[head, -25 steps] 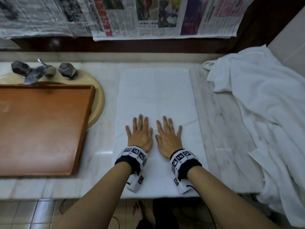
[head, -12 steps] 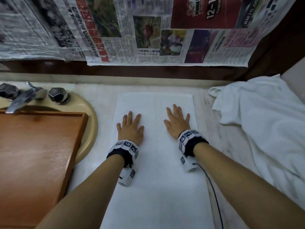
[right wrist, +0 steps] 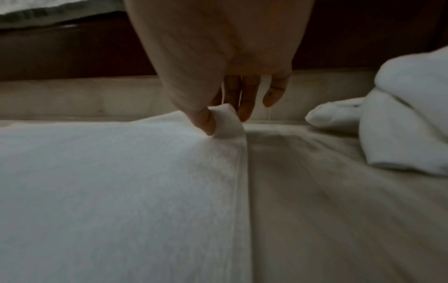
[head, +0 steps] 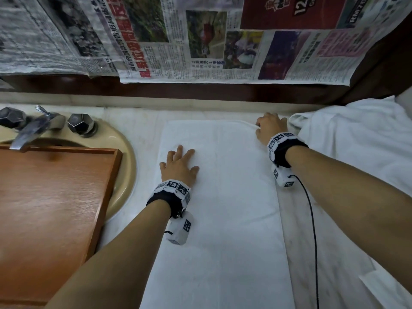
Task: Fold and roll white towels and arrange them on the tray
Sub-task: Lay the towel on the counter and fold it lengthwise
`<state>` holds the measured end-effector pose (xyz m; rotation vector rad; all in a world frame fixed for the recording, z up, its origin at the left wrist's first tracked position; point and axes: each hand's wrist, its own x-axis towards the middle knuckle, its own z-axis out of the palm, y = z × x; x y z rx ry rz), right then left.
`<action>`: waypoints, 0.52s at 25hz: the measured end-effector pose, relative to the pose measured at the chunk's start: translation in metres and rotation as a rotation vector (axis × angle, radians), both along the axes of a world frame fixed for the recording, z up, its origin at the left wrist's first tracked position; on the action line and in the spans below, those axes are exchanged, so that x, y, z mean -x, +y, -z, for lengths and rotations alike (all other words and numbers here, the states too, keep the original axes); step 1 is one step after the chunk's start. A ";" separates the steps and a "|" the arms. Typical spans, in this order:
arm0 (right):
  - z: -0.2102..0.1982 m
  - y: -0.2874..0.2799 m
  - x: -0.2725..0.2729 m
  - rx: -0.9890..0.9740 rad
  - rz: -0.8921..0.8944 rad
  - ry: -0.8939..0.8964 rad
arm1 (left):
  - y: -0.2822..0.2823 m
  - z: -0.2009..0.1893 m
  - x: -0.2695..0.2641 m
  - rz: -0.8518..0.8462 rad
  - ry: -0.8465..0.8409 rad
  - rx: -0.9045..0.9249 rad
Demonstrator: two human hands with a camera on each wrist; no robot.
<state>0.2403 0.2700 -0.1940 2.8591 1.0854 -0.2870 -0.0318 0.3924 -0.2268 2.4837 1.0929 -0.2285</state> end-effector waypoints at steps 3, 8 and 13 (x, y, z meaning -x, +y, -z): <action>-0.017 0.001 0.010 -0.114 0.048 0.128 | 0.001 -0.007 -0.001 0.012 0.039 0.020; -0.072 0.023 0.049 -0.380 0.093 0.629 | -0.015 -0.047 -0.015 -0.212 -0.326 0.297; -0.102 0.054 0.084 -0.553 0.097 0.937 | -0.069 -0.074 -0.018 -0.184 -0.286 0.784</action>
